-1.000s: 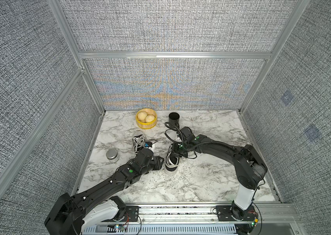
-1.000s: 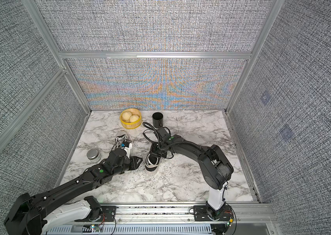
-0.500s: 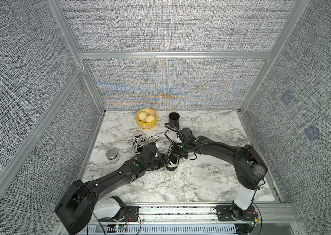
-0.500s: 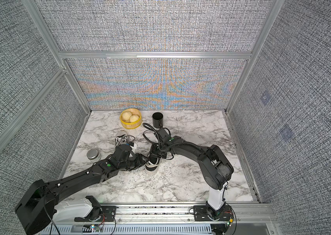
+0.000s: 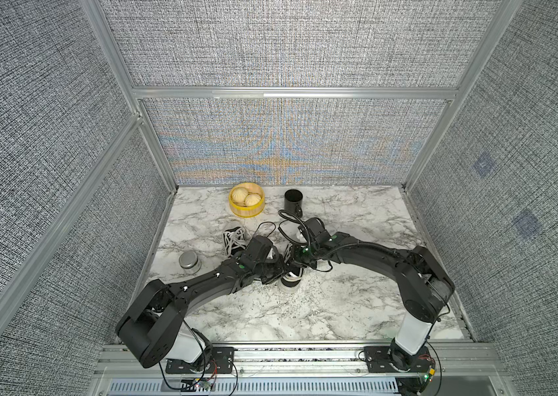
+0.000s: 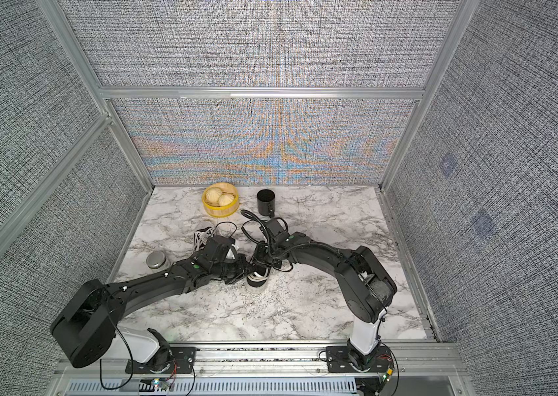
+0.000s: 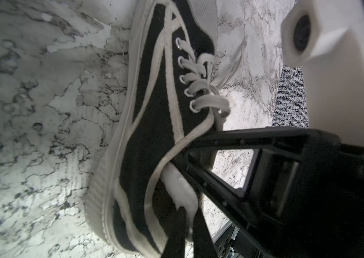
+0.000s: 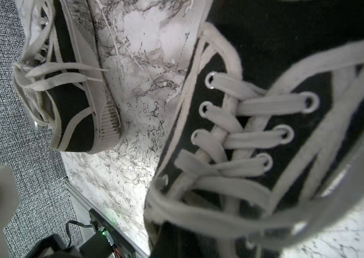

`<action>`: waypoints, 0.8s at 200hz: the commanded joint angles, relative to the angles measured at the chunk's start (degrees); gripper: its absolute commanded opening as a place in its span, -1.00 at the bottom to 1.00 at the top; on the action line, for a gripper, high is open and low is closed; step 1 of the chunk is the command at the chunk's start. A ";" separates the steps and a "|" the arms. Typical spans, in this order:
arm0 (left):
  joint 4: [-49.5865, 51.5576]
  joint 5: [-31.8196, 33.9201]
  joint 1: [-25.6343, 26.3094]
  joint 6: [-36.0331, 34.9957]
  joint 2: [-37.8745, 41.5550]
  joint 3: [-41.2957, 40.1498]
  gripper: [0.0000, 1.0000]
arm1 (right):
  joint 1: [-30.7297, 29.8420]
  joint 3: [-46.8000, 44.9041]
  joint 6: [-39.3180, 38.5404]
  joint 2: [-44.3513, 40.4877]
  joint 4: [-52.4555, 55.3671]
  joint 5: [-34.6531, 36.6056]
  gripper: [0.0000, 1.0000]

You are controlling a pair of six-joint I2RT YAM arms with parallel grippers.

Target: Remove the insole from the shoe

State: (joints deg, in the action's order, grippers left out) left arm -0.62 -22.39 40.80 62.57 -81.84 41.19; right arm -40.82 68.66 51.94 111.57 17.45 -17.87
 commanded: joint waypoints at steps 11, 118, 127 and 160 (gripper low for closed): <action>-1.33 -1.90 -0.10 0.28 -0.33 -0.52 -0.98 | 0.54 0.17 -0.48 -1.23 -1.94 1.49 -0.94; -10.40 -3.99 -0.88 7.99 -0.53 -3.02 -1.00 | -10.90 -26.30 -43.95 -35.44 -21.20 25.01 -0.14; -10.95 -3.91 -0.95 9.03 -0.35 -3.27 -1.00 | -13.58 -29.31 -50.21 -37.42 -24.03 27.02 -0.14; -13.78 -4.37 -1.12 12.79 -0.39 -3.38 -1.00 | -15.63 -36.53 -63.42 -40.51 -29.93 25.97 -0.16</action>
State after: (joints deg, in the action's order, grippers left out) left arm -10.31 -25.61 39.70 72.16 -82.17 37.52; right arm -55.75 34.89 4.73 71.85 -3.40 5.67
